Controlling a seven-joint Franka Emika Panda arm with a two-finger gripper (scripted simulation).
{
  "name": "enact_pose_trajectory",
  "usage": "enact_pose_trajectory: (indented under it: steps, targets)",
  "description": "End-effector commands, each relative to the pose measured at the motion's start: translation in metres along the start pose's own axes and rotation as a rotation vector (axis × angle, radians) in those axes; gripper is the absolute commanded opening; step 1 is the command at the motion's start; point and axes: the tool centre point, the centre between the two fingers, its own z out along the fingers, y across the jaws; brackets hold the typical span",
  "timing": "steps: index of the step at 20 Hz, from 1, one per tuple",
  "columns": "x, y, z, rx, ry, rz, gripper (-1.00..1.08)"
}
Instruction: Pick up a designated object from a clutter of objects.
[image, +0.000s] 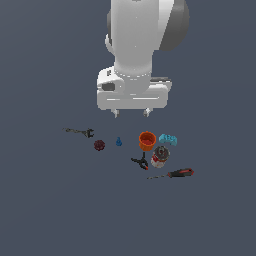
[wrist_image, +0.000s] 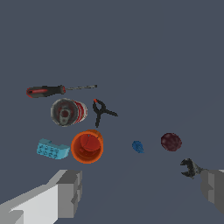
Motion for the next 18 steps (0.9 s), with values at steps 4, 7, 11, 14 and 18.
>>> enact_pose_trajectory:
  steps: [4,7,11,14,18]
  targets:
    - [0.0,0.0,0.001,0.005,-0.001,0.0,1.0]
    - [-0.001,0.001,0.005,0.018,-0.004,-0.001,1.0]
    - [-0.002,0.0,0.005,0.028,-0.007,-0.01,1.0]
    - [-0.002,0.0,0.005,0.027,-0.007,-0.011,1.0]
    - [-0.001,0.003,0.011,0.031,-0.007,0.014,1.0]
